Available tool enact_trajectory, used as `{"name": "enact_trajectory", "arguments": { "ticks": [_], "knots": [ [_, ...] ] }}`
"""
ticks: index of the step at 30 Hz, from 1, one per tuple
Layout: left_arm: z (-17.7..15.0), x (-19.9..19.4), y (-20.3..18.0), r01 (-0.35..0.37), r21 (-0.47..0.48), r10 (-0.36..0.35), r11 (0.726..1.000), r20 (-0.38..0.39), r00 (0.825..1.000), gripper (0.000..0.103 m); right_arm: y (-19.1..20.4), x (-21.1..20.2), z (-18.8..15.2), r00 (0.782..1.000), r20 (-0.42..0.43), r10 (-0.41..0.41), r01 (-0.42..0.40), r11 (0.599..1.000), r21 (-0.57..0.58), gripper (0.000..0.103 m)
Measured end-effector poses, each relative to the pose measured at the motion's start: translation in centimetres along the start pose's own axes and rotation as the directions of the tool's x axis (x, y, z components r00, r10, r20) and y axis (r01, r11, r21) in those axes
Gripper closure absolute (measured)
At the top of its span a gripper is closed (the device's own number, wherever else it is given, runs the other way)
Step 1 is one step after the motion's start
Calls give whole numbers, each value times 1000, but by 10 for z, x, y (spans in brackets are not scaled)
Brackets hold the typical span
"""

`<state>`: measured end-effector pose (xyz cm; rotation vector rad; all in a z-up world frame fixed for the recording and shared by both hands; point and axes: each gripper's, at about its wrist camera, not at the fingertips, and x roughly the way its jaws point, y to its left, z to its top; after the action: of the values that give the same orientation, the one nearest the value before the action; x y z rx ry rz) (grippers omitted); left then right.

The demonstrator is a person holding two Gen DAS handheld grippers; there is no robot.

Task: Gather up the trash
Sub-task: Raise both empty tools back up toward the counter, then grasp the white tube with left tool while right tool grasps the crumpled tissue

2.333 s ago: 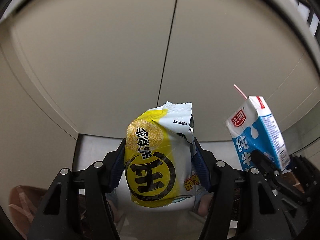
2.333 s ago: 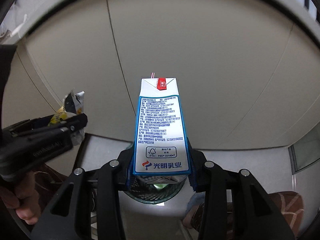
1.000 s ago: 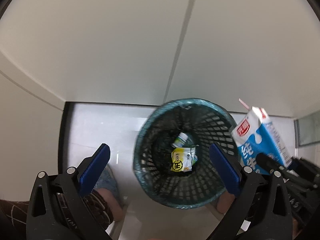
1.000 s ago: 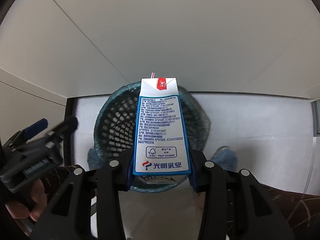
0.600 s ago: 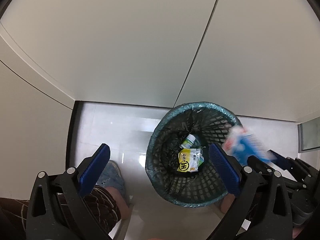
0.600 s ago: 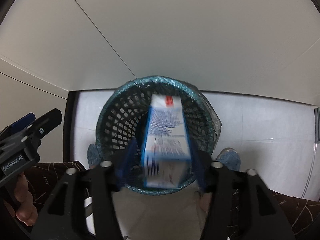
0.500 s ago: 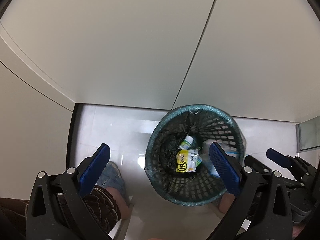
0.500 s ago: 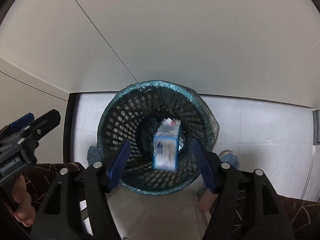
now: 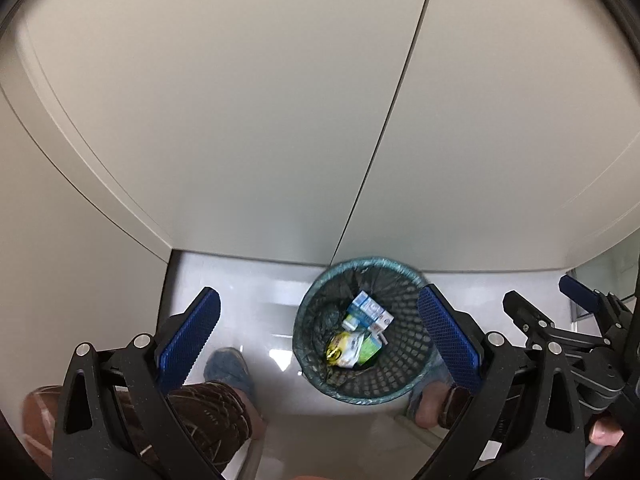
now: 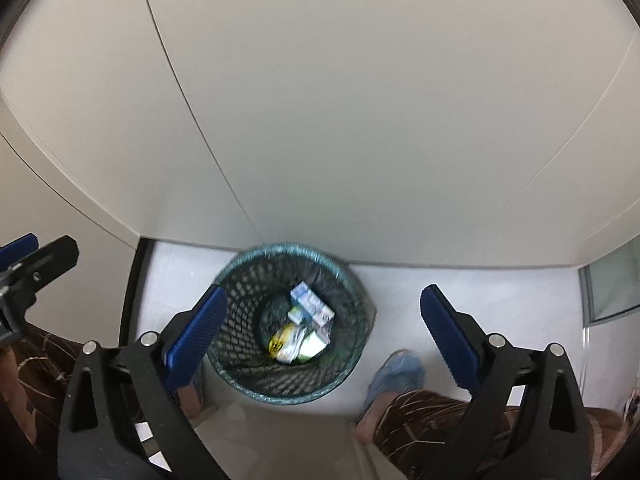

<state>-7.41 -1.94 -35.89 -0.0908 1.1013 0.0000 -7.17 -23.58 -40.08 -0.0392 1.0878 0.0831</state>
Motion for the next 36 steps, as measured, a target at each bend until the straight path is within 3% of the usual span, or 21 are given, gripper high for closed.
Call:
{"name": "enact_trajectory", "arguments": {
  "ticks": [7,12,23,30,36],
  "knots": [
    [24,-79,-10,15,-18,-13,1000,93,996,6,-14,-85,31,989,146,15,-19,1000,24,9],
    [39,-138,-16,6,-16,-3,1000,169,986,6,-17,-151,50,966,258,11,-19,999,26,9],
    [80,-244,-46,-34,18,26,999,342,939,6,-28,-268,97,900,437,2,-19,999,33,9],
    [138,-286,-63,-56,-13,57,998,390,919,6,-32,-296,147,872,489,-28,19,1000,23,9],
    [208,-278,-74,-47,-33,56,998,366,929,6,-43,-277,209,888,458,-48,31,998,46,9]
  ]
}}
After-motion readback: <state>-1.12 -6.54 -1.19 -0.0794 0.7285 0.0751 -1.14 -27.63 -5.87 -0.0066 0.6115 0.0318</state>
